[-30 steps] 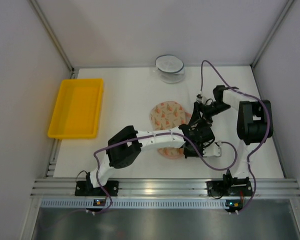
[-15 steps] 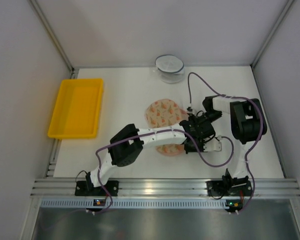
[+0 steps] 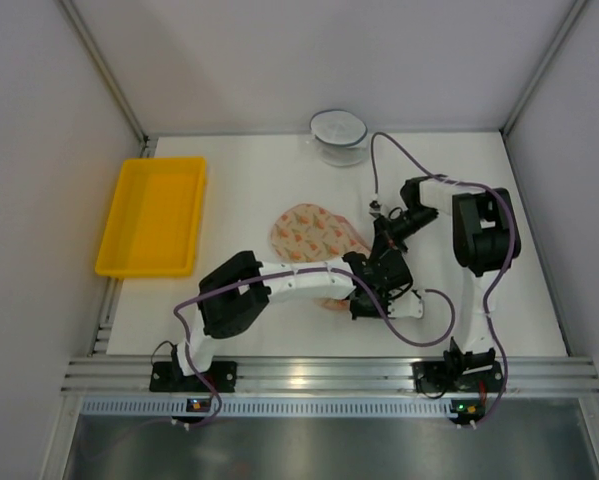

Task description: Place the bra in the laundry bag and zip it closed

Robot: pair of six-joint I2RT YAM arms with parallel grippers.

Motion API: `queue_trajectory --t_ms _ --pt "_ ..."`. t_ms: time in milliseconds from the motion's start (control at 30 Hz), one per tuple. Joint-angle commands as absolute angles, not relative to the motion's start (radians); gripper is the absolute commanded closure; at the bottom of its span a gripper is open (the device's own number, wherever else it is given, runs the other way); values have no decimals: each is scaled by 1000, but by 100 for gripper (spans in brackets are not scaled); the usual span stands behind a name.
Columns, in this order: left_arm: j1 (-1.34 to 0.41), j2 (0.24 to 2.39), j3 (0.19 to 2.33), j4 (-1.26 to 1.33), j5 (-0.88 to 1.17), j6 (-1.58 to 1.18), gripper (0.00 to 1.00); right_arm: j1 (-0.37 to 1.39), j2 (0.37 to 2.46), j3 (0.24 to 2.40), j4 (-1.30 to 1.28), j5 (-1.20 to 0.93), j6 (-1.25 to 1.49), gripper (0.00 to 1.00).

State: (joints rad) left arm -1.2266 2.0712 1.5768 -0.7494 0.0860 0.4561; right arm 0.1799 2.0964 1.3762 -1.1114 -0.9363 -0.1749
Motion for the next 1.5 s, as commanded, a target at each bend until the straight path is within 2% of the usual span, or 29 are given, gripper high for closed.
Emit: queue_trajectory --t_ms 0,167,200,233,267,333,367,433,533,733,833,867,933,967,1033,1267,1400,1433,1467 --pt "-1275 1993 1529 -772 198 451 100 156 2108 1474 -1068 -922 -204 100" --pt "-1276 2022 1580 -772 184 442 100 158 2097 1483 -1025 -931 -152 100" --pt "-1276 2032 1615 -772 164 440 100 156 2085 1480 -1032 -922 -147 93" --pt "-1276 2057 1635 -770 155 440 100 156 2074 1477 -1043 -916 -150 81" --pt "-1275 2069 1655 -770 144 440 100 153 2060 1457 -1060 -904 -153 53" --pt "-1272 2109 1716 -770 120 436 100 132 2011 1428 -1072 -884 -156 31" --pt "-1266 2121 1736 -770 117 434 100 121 1994 1414 -1078 -868 -163 13" --pt "-1259 2155 1787 -770 106 426 100 78 1954 1368 -1110 -858 -196 9" --pt "-1250 2201 1857 -770 71 422 100 38 1933 1298 -1140 -870 -227 8" --pt "-1238 2260 1943 -769 31 433 100 74 1925 1155 -1121 -1008 -238 17" --pt "-1229 2264 1953 -770 28 436 100 116 1933 1146 -1095 -1035 -227 34" --pt "-1227 2261 1950 -770 29 437 100 123 1934 1157 -1083 -1035 -224 50" --pt "-1227 2246 1925 -772 50 439 100 129 1944 1170 -1065 -1025 -201 68" --pt "-1227 2237 1913 -770 67 440 100 129 1950 1189 -1060 -1003 -193 88" --pt "-1229 2200 1864 -770 115 436 100 124 1957 1204 -1042 -989 -175 100" --pt "-1256 2069 1630 -770 178 411 100 118 2037 1334 -1055 -968 -189 100" --pt "-1258 2034 1574 -765 206 379 100 120 2071 1391 -1063 -971 -187 100" --pt "-1258 2036 1574 -761 203 376 100 121 2072 1397 -1063 -979 -187 99" --pt "-1256 2042 1583 -758 192 371 100 127 2077 1408 -1063 -977 -184 85"
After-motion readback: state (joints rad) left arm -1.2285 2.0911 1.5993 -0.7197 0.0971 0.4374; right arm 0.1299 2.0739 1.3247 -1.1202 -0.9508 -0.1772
